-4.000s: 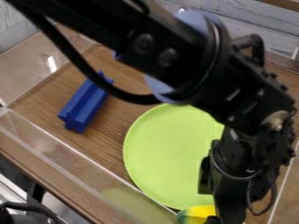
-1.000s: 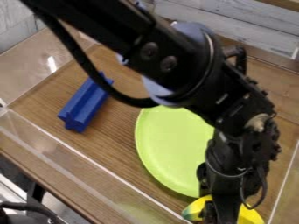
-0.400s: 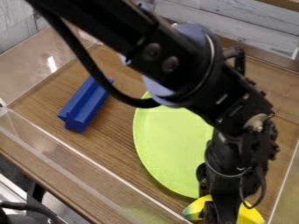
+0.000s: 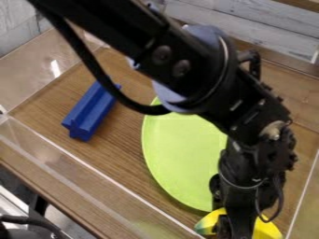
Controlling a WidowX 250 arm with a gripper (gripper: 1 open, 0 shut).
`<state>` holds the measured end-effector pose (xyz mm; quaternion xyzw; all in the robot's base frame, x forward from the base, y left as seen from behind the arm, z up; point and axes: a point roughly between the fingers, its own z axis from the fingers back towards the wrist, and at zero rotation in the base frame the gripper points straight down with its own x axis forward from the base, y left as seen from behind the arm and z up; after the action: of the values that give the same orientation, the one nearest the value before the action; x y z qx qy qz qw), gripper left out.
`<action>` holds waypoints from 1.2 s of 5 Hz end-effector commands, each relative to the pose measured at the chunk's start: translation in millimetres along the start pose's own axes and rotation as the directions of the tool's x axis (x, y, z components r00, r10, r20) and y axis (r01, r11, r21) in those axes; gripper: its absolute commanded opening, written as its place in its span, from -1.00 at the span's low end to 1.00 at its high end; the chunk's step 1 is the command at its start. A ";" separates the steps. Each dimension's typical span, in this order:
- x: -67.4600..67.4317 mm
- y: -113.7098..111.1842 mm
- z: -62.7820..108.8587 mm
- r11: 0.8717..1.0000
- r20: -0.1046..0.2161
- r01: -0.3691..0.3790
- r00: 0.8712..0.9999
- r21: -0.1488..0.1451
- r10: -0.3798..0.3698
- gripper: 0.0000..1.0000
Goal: Put the banana in the green plate
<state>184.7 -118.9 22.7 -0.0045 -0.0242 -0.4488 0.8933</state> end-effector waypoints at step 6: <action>-4.0 3.4 5.7 1.000 -0.011 -0.007 1.000 -0.008 0.007 -1.00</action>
<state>181.0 -115.0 24.5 -0.0050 -0.0088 -0.4518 0.8921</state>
